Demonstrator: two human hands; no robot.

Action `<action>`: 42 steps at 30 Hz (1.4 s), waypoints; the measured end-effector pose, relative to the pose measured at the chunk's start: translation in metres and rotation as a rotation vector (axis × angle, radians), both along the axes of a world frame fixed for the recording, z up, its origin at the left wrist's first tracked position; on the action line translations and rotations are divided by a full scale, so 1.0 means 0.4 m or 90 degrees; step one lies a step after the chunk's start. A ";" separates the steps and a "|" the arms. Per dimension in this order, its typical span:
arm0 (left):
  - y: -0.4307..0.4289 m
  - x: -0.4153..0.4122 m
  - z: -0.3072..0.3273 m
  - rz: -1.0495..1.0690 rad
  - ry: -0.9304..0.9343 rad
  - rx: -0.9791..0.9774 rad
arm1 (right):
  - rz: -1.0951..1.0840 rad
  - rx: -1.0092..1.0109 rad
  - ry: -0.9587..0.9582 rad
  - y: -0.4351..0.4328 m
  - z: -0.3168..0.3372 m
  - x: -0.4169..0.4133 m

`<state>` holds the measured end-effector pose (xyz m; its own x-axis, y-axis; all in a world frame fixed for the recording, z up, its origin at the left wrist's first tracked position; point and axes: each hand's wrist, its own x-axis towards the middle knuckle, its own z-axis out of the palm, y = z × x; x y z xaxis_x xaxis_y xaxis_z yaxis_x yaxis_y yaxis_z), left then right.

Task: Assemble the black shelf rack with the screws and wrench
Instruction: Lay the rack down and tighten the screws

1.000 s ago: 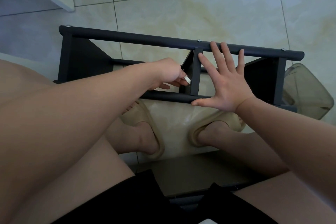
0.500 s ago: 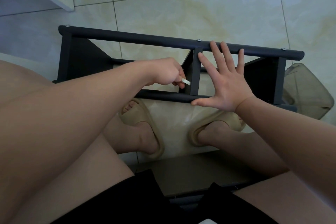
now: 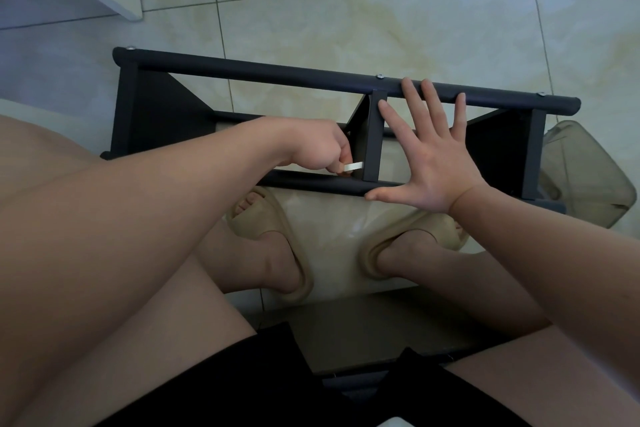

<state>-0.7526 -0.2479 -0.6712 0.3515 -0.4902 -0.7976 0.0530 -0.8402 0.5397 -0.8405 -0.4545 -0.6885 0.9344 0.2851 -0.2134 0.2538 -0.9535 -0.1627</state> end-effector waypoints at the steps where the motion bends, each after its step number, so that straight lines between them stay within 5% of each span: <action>1: 0.000 -0.001 -0.001 -0.005 0.003 0.002 | 0.000 0.002 -0.001 0.000 0.000 0.000; 6: 0.000 0.000 0.002 -0.007 0.010 0.001 | 0.000 -0.001 0.002 -0.001 -0.001 0.000; 15: -0.002 0.037 0.019 -0.063 -0.176 0.035 | 0.000 0.004 0.000 -0.001 -0.002 -0.001; 26: -0.027 0.011 0.000 0.299 0.038 -0.069 | 0.004 0.005 -0.005 -0.003 -0.003 0.000; 33: -0.024 0.006 -0.001 0.478 0.050 -0.061 | 0.002 0.006 -0.005 -0.003 -0.007 0.001; 42: -0.037 0.005 0.018 0.549 0.091 -0.040 | 0.003 0.004 -0.006 -0.002 -0.005 0.000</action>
<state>-0.7507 -0.2627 -0.6639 0.5183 -0.1453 -0.8428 0.7266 -0.4450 0.5235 -0.8403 -0.4555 -0.6906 0.9351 0.2904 -0.2032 0.2593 -0.9513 -0.1664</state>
